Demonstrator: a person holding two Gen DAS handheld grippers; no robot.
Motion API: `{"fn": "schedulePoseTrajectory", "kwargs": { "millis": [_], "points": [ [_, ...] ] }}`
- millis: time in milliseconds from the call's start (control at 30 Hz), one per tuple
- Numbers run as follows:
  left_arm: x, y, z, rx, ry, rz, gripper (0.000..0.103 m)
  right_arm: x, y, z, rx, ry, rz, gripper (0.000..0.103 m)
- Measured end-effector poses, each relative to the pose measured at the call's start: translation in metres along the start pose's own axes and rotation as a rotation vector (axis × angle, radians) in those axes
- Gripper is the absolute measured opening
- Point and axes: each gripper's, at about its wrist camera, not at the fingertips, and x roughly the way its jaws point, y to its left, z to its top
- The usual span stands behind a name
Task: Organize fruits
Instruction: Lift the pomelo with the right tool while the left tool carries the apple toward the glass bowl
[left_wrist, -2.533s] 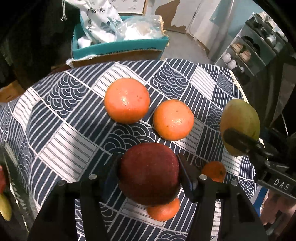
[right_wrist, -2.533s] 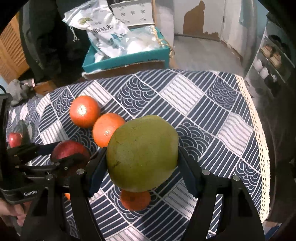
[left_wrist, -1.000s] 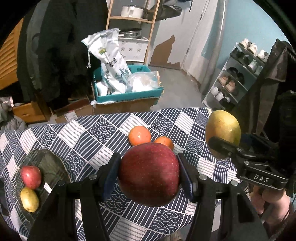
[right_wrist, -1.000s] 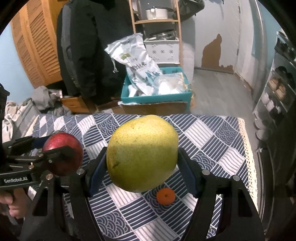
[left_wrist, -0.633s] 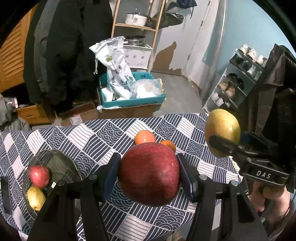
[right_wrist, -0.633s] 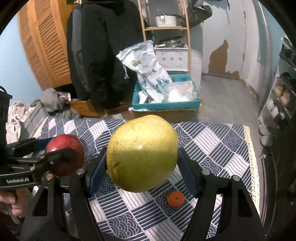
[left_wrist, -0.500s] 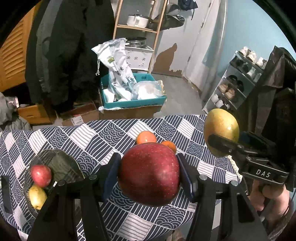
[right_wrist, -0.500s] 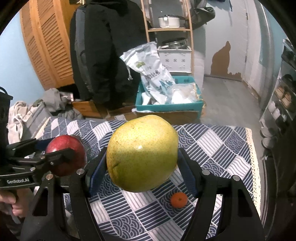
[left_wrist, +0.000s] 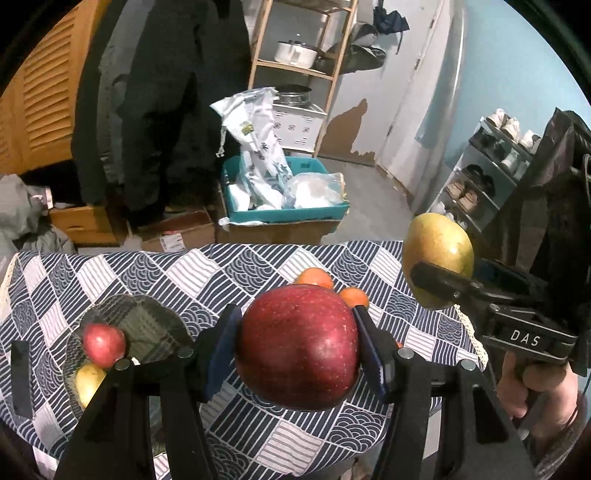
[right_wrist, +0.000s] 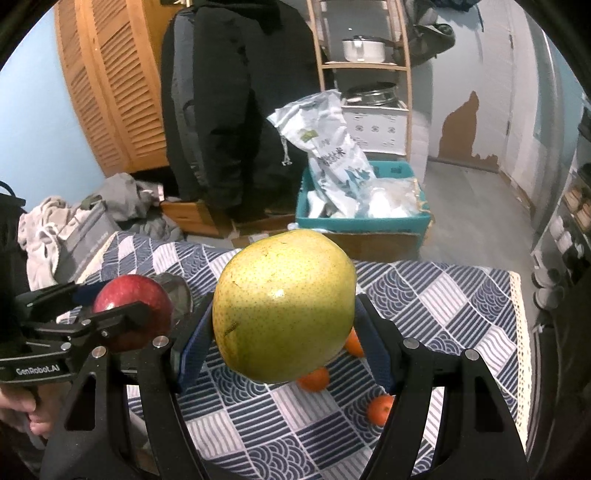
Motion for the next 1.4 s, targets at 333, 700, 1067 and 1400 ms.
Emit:
{"fn": "schedulePoseTrajectory", "kwargs": {
  "millis": [333, 700, 1067, 1400],
  "points": [
    [-0.009, 0.035, -0.006, -0.053, -0.009, 0.032, 0.062, 0.016, 0.033, 0.012, -0.036, 0.010, 0.050, 0.073],
    [-0.018, 0.075, -0.016, -0.117, -0.013, 0.079, 0.062, 0.042, 0.068, 0.022, -0.068, 0.042, 0.095, 0.073],
    [-0.016, 0.123, -0.033, -0.197, 0.011, 0.134, 0.062, 0.070, 0.109, 0.028, -0.115, 0.078, 0.142, 0.073],
    [-0.013, 0.162, -0.048, -0.259, 0.037, 0.179, 0.062, 0.099, 0.143, 0.030, -0.148, 0.124, 0.178, 0.073]
  ]
}}
